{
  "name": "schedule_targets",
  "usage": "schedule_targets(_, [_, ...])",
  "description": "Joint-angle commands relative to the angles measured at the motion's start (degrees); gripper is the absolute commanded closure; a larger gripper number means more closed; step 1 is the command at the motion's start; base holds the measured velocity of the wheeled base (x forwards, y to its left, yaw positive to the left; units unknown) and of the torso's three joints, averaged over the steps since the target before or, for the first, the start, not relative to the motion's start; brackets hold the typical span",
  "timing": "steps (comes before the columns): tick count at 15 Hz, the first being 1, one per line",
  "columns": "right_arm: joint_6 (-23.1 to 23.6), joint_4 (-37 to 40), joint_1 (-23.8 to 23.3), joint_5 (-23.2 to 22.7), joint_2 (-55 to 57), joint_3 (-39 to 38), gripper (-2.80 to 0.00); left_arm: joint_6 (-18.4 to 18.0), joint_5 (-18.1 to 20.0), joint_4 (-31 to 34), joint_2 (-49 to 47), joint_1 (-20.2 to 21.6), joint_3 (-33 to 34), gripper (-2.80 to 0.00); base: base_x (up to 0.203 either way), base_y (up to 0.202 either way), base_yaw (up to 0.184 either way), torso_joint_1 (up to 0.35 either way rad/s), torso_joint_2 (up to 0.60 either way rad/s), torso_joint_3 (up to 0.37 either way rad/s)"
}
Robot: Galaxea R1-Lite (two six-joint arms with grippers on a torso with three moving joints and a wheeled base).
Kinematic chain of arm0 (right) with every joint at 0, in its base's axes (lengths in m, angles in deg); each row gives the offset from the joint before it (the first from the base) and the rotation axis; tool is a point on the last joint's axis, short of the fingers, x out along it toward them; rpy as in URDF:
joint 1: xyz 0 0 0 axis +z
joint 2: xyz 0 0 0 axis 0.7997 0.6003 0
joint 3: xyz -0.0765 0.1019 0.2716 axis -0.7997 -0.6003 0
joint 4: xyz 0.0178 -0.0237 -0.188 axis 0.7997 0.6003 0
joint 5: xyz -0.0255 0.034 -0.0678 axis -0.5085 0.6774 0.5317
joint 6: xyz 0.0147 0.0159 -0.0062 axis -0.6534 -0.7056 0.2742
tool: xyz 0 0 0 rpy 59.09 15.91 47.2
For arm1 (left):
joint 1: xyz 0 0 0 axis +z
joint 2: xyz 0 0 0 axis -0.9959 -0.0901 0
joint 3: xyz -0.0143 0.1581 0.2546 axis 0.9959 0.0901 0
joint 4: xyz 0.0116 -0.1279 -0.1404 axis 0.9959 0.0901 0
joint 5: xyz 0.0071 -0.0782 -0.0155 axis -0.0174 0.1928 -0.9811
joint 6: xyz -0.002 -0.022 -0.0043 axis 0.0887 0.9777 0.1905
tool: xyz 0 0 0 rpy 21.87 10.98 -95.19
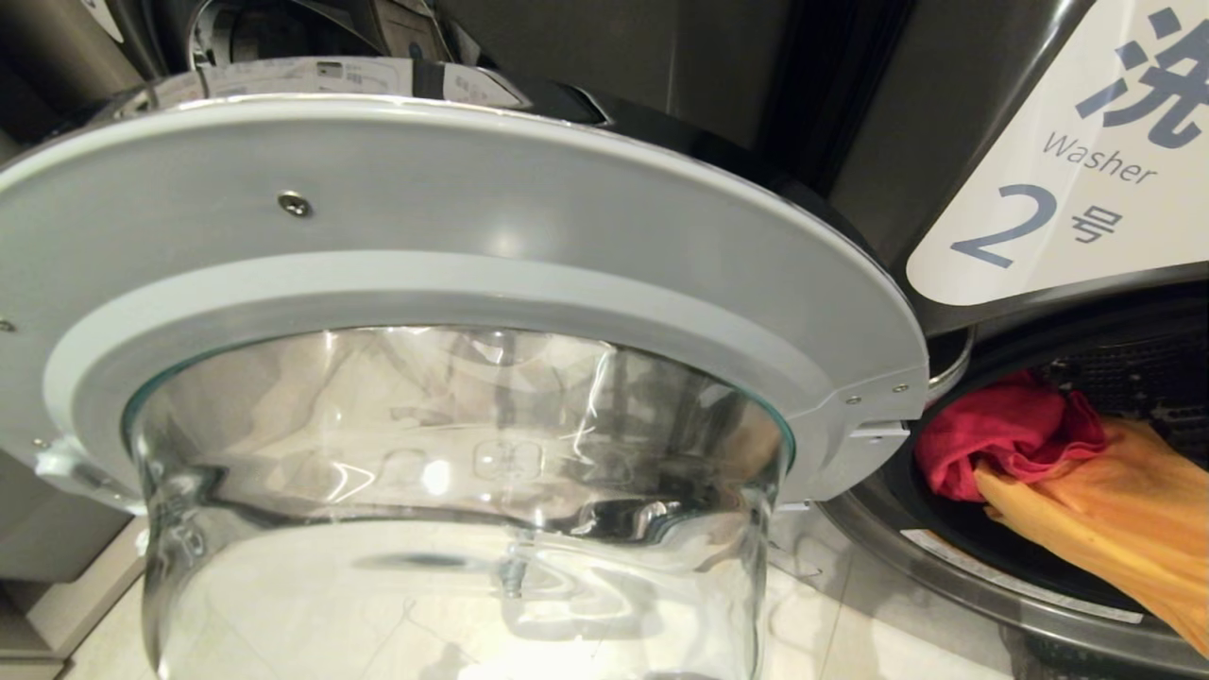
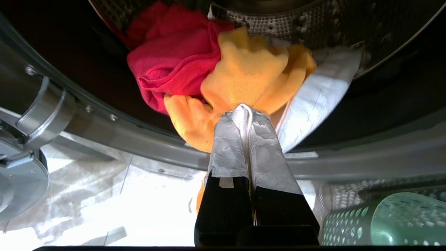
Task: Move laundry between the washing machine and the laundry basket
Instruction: Pick a cloth and place it into the basket
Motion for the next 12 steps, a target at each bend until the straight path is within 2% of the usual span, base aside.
schedule_targets(1, [0.9, 0.0, -0.1, 0.0, -1.1, 2.6, 0.0, 0.0, 0.0, 0.0, 0.0, 0.0, 0.1, 0.0, 0.0, 0.0, 0.0, 0.0, 0.0, 0.0])
schedule_targets(5, [3.3, 1.4, -0.2, 0.1, 2.0, 6.7, 0.0, 0.0, 0.0, 0.0, 0.0, 0.0, 0.1, 0.0, 0.0, 0.0, 0.0, 0.0, 0.0, 0.0])
schedule_targets(7, [4.6, 2.0, -0.2, 0.3, 2.3, 4.4, 0.0, 0.0, 0.0, 0.0, 0.0, 0.0, 0.1, 0.0, 0.0, 0.0, 0.0, 0.0, 0.0, 0.0])
schedule_targets(10, [4.2, 2.4, -0.4, 0.6, 4.0, -1.5, 0.0, 0.0, 0.0, 0.0, 0.0, 0.0, 0.1, 0.0, 0.0, 0.0, 0.0, 0.0, 0.0, 0.0])
schedule_targets(12, [3.1, 2.4, -2.2, 0.5, 7.3, -3.1, 0.0, 0.0, 0.0, 0.0, 0.0, 0.0, 0.1, 0.0, 0.0, 0.0, 0.0, 0.0, 0.0, 0.0])
